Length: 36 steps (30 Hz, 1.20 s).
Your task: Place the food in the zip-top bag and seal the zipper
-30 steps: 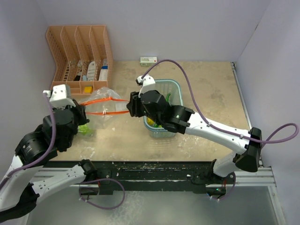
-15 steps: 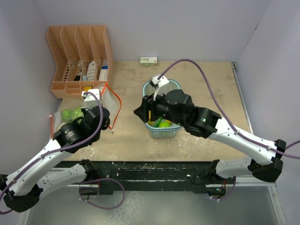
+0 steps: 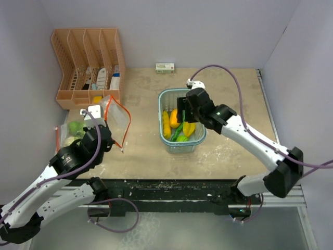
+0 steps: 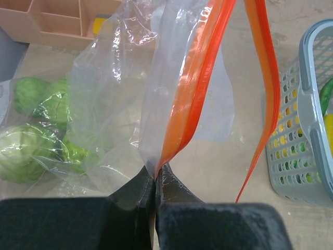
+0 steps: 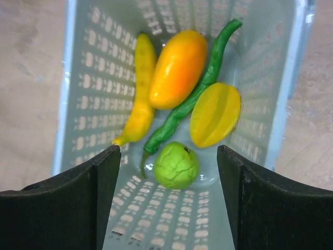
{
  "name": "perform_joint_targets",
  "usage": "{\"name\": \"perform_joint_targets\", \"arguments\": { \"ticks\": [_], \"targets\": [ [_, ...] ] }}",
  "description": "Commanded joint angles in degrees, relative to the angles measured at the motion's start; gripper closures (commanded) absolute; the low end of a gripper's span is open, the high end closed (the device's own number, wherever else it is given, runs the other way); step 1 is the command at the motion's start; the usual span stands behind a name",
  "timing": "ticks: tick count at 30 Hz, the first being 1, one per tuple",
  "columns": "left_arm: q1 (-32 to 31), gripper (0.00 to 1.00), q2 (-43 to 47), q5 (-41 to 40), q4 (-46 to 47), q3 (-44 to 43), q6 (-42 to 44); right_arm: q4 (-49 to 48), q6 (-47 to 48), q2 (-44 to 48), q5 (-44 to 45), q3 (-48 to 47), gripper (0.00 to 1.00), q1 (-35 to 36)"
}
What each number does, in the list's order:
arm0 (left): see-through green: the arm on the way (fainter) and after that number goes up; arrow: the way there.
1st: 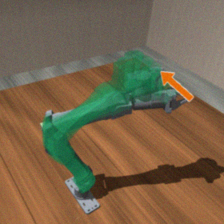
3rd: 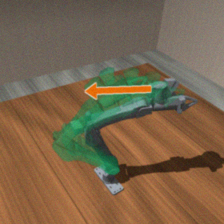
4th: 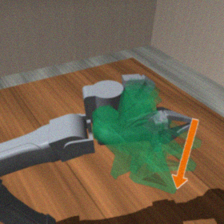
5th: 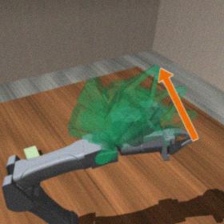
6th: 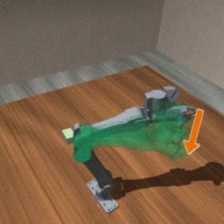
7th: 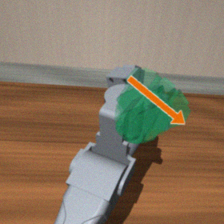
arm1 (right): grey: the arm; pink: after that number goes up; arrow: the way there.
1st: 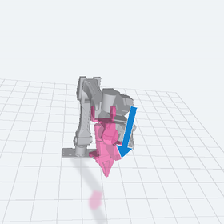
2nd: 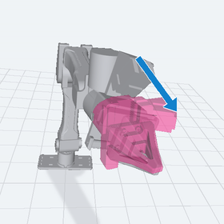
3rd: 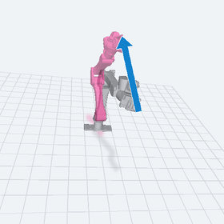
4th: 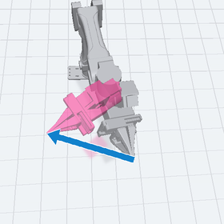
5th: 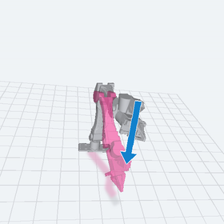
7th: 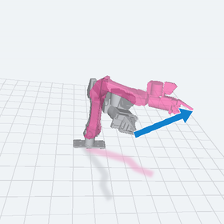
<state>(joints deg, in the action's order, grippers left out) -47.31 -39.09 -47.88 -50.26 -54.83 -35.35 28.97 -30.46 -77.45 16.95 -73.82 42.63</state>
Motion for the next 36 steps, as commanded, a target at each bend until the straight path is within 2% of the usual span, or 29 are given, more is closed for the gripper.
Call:
{"name": "perform_joint_targets", "arguments": {
  "ticks": [1, 5, 10, 18, 20, 21, 23, 24, 28, 36],
  "targets": [
    [0.17, 1.00, 0.27, 2.07, 4.01, -0.06, 1.24, -1.20, 6.32, -6.57, -5.86, -0.63, 0.22, -0.54],
    [0.17, 1.00, 0.14, 3.27, 5.10, -0.92, 2.41, -2.19, 8.85, -12.98, -6.78, -2.78, 0.19, -0.53],
    [0.23, 1.00, 0.28, 4.61, 5.84, -1.68, 3.33, -3.14, 8.96, -20.91, -2.30, -4.64, 0.19, -0.74],
    [0.18, 1.00, 0.74, 6.09, 6.25, -1.39, 4.04, -11.93, 8.92, -28.19, -1.87, -2.91, 0.31, -1.00],
    [0.19, 1.00, 0.85, 6.31, 6.07, -1.38, 4.06, -12.98, 9.02, -28.89, -1.14, -2.47, 0.42, -1.12],
    [0.22, 1.00, 0.93, 6.40, 5.98, -1.34, 4.06, -13.32, 9.08, -29.13, -0.91, -2.36, 0.52, -1.18],
    [0.16, 1.00, 1.12, 6.45, 5.90, -1.19, 4.06, -13.14, 9.18, -29.22, -0.63, -2.34, 0.80, -1.40],
    [0.20, 1.00, 1.20, 6.41, 5.88, -1.11, 4.06, -12.81, 9.02, -28.70, -0.34, -2.28, 0.88, -1.40],
    [0.14, 1.00, 0.69, 6.45, 5.79, -0.98, 4.06, -12.10, 8.63, -22.74, 0.09, -1.23, 0.97, -1.43],
    [0.17, 1.00, 0.34, 6.63, 5.55, -0.45, 3.25, -11.10, 9.46, -6.24, -5.65, 0.50, 1.00, -1.37]
  ]
}}
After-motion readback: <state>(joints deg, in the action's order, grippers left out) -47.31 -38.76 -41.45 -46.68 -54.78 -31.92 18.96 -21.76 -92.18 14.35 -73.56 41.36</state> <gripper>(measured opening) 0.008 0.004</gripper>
